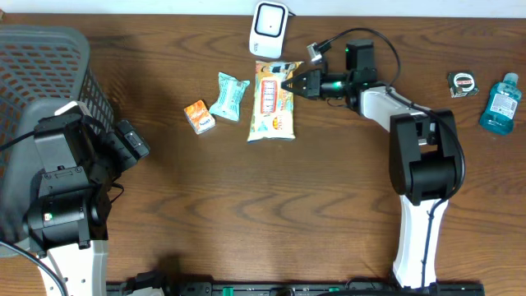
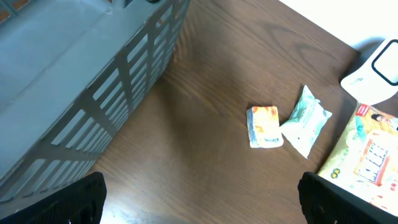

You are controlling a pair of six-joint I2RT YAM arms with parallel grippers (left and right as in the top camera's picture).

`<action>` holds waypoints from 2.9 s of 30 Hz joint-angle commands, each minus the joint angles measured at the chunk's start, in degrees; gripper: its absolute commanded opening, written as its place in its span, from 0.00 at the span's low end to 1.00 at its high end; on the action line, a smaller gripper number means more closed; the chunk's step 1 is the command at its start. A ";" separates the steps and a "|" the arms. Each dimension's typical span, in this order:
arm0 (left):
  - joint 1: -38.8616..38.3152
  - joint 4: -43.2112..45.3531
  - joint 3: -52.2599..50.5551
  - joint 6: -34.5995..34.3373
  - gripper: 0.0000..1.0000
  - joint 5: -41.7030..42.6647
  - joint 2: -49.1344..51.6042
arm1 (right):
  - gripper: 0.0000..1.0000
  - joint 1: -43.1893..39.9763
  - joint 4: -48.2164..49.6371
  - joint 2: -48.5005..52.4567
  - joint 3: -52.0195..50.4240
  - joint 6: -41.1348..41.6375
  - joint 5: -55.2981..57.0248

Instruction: Scan the item barcode

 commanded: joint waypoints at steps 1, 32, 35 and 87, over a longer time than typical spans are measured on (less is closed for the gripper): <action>0.35 -0.02 0.31 -0.50 0.98 -0.70 0.09 | 0.01 0.22 1.16 -0.90 0.24 2.69 -7.54; 0.35 -0.02 0.31 -0.50 0.98 -0.70 0.09 | 0.41 9.64 -25.88 -0.87 0.22 -9.18 22.88; 0.35 -0.02 0.31 -0.50 0.98 -0.70 0.09 | 0.01 9.35 -25.40 -0.87 0.24 -9.20 22.82; 0.35 -0.02 0.31 -0.50 0.98 -0.70 0.09 | 0.01 8.50 13.22 6.78 29.24 17.51 49.51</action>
